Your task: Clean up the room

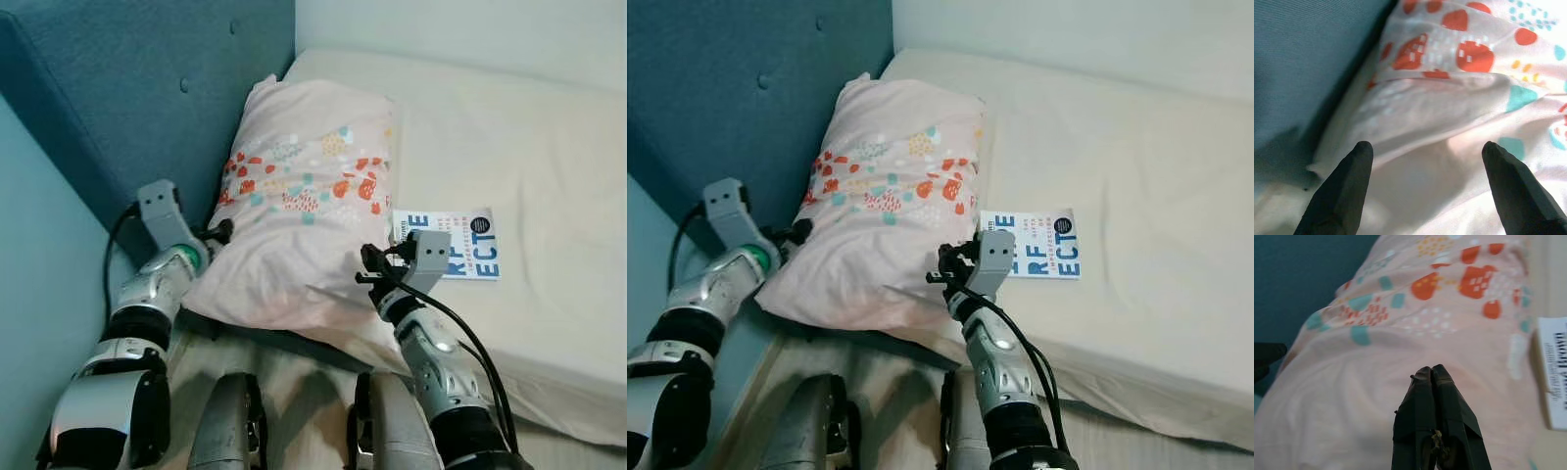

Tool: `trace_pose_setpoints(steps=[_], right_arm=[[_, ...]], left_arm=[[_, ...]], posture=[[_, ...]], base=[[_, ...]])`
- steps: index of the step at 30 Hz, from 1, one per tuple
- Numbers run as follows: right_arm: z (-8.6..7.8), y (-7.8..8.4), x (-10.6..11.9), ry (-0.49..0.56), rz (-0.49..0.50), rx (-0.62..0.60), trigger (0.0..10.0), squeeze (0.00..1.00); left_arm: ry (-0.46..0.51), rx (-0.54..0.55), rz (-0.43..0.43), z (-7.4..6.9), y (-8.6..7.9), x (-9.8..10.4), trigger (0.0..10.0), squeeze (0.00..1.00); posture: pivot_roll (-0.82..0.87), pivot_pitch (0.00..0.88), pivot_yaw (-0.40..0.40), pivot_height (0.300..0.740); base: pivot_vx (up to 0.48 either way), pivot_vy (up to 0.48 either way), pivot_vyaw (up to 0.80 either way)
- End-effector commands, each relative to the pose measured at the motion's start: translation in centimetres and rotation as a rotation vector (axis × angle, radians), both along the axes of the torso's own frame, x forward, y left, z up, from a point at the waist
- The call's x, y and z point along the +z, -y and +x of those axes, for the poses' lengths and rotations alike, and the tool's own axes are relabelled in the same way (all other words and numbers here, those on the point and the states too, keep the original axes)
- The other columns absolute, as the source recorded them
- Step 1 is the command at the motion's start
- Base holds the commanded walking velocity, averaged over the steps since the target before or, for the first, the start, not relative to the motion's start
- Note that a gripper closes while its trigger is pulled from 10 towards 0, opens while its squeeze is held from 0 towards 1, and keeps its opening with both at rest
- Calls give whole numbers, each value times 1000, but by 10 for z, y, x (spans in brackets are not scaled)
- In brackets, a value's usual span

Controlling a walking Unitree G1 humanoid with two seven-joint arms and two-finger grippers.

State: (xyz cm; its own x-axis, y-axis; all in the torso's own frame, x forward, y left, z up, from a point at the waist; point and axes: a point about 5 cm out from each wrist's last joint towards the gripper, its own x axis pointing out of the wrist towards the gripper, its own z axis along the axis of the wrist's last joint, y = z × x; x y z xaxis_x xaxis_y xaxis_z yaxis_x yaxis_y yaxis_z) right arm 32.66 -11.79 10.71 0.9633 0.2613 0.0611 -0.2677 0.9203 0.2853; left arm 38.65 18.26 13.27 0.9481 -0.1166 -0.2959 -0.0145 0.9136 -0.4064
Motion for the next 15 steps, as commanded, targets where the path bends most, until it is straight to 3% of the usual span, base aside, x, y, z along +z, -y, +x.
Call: trace_pose_setpoints(steps=[1, 3, 4, 5, 6, 8, 13, 15], right_arm=[[-8, 5, -7, -7, -8, -24, 10000, 0], [-10, 6, -8, -3, -12, -28, 10000, 0], [-12, 6, -8, 3, -18, -34, 10000, 0], [-13, 6, -9, 8, -22, -38, 10000, 0], [-13, 6, -9, 8, -22, -38, 10000, 0], [-15, 7, -7, 21, -14, -53, 10000, 0], [-17, 9, -5, 31, -6, -68, 10000, 0], [-21, 11, -5, 35, 2, -87, 10000, 0]], left_arm=[[-1, -60, -46, 2, 13, -2, 10000, 1000], [-2, -99, -41, 3, 20, -2, 10000, 1000], [-9, -135, 17, 3, 27, -3, 10000, 1000], [-13, -156, 57, 3, 31, -4, 10000, 0], [-13, -156, 57, 3, 31, -4, 10000, 0], [0, -175, 178, 4, 37, -6, 10000, 0], [-6, -179, 264, 3, 39, -10, 10000, 0], [-45, -203, 294, -2, 42, -21, 10000, 0]], posture=[[-45, 265, 65, 626], [-47, 268, 67, 626], [-55, 272, 72, 626], [-55, 272, 72, 626], [-55, 272, 72, 626], [-64, 281, 84, 626], [-68, 287, 91, 626], [-69, 291, 97, 626]], base=[[0, 0, 0], [0, 0, 0], [0, 0, 0], [0, 0, 0], [0, 0, 0], [0, 0, 0], [0, 0, 0], [0, 0, 0]])
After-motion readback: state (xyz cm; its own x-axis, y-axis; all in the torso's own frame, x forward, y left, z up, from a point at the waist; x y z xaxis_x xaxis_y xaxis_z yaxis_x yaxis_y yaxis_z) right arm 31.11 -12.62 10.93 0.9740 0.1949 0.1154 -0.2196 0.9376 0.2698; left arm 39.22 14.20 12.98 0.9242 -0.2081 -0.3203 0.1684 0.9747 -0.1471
